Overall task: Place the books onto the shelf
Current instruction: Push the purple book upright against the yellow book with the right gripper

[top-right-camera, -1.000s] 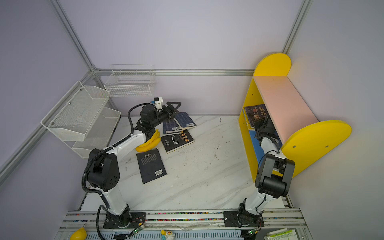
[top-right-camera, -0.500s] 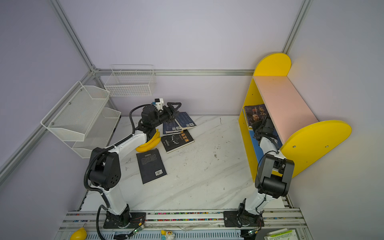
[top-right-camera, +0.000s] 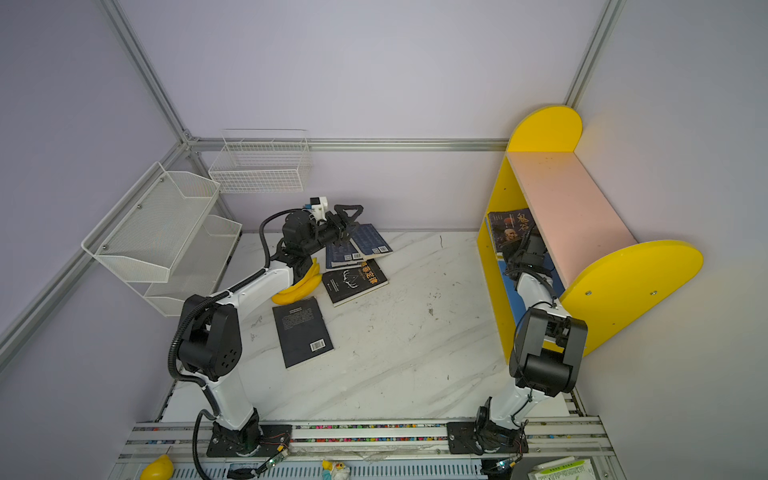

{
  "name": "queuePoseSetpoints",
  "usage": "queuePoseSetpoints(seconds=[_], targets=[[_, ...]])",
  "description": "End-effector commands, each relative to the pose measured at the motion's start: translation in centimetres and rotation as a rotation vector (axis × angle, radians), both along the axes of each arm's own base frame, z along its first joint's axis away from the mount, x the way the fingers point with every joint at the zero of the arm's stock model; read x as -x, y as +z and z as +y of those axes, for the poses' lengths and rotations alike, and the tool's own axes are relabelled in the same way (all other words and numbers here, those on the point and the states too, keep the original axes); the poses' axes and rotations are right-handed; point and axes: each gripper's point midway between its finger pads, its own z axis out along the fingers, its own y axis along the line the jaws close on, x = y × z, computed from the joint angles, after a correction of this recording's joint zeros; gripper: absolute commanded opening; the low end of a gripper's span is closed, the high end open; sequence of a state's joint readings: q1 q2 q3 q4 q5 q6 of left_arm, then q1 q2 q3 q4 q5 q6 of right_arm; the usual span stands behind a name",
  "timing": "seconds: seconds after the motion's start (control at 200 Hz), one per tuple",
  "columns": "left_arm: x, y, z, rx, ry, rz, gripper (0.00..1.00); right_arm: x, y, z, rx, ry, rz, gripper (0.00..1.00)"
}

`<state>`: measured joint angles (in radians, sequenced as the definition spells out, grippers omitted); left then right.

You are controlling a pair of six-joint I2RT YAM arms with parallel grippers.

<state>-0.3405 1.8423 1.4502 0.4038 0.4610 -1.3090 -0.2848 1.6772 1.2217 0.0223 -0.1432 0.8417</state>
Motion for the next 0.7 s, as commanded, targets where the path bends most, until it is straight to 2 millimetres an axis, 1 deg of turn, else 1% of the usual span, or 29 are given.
queuePoseSetpoints(seconds=[0.0,0.165,0.215,0.33,0.455,0.54,0.625,0.695], targets=[[0.5,0.1,0.2,0.012,-0.015,-0.021,0.80,0.6,-0.4,-0.2,0.011,-0.022,0.045,0.60],[0.5,-0.1,0.2,0.013,-0.015,-0.015,0.80,0.9,-0.5,-0.2,0.020,-0.025,0.066,0.66],[0.5,-0.2,0.2,0.012,-0.016,-0.014,0.81,1.2,-0.7,-0.5,0.027,-0.044,0.088,0.70],[0.5,-0.3,0.2,0.012,-0.019,-0.011,0.81,2.2,-0.8,-1.3,0.050,-0.091,0.124,0.74],[0.4,-0.4,0.2,0.013,-0.019,-0.009,0.82,3.0,-0.9,-1.7,0.068,-0.113,0.155,0.75],[0.4,-0.4,0.1,0.019,-0.022,-0.010,0.82,3.2,-1.1,-1.6,0.075,-0.104,0.163,0.75],[0.2,-0.6,0.0,0.024,-0.027,-0.007,0.82,3.4,-0.9,-1.4,0.093,-0.088,0.161,0.75],[0.2,-0.6,-0.1,0.028,-0.031,-0.009,0.82,3.2,-0.2,-0.9,0.111,-0.048,0.132,0.75]])
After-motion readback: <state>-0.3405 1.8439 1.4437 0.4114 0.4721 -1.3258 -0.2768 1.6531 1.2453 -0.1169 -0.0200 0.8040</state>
